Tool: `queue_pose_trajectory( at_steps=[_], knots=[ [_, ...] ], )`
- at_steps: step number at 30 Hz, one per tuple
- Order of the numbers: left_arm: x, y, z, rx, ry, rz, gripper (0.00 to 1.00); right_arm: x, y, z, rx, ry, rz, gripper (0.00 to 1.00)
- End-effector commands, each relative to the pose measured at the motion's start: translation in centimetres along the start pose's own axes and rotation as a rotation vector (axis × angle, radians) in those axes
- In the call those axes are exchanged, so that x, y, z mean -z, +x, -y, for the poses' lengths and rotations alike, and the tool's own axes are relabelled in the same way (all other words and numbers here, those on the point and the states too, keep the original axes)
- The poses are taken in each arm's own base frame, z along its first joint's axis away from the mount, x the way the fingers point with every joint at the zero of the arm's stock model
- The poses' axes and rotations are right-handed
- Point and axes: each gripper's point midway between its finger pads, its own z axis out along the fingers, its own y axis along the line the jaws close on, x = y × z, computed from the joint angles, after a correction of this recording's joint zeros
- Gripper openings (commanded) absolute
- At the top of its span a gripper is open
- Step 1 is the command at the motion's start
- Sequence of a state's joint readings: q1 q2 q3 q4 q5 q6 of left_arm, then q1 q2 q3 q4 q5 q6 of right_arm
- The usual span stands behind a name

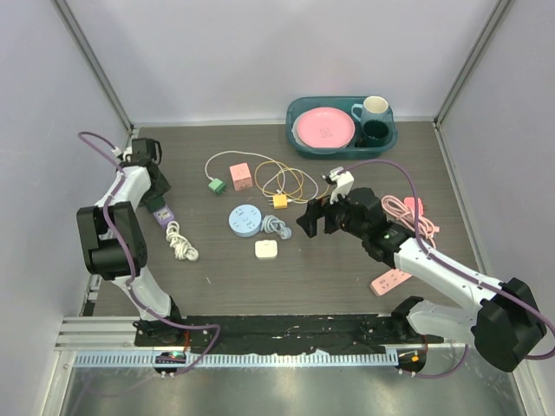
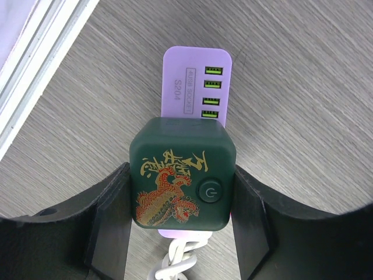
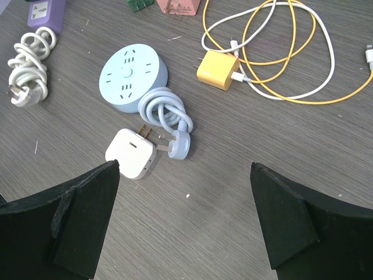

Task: Insert the plug

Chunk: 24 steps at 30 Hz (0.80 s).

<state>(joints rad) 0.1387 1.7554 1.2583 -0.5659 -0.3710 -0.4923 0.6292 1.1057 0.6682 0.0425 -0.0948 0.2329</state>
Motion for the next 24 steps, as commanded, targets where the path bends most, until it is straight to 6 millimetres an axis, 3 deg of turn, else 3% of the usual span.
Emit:
queue_pose_trajectory(
  at_steps=[1,5,7,12,15,20,22,24],
  knots=[
    [-2.1,5.3,-3.0,-0.121,-0.127,-0.18,0.17,0.5,-1.8,0.1,0.023,0.012,0.05,0.99],
    [-2.0,5.6,-3.0,-0.114,-0.119,-0.174,0.32,0.7,-2.0,0.2,0.022,0.017,0.051,0.99],
    [-1.6,5.4,-3.1,-0.113,-0.115,-0.17,0.46,0.7,-2.2,0.2,0.021,0.019,0.053,1.0],
    [1.2,2.5,-3.1,-0.075,-0.074,-0.067,0.88,0.9,-3.1,0.4,0.008,0.038,0.065,1.0],
    [3.6,0.6,-2.9,-0.039,-0.036,-0.005,1.0,1.3,-2.9,0.9,-0.01,0.066,0.038,1.0],
    [7.6,-1.3,-2.5,-0.028,0.042,0.089,1.0,2.1,-2.5,2.2,-0.109,0.142,0.003,1.0],
    [10.1,-1.7,-1.6,-0.047,0.092,0.147,1.0,2.6,-2.6,4.3,-0.206,0.24,0.005,1.0],
    [11.4,-1.2,-0.8,-0.072,0.133,0.18,1.0,3.5,-0.9,5.7,-0.277,0.315,-0.058,1.0]
  ],
)
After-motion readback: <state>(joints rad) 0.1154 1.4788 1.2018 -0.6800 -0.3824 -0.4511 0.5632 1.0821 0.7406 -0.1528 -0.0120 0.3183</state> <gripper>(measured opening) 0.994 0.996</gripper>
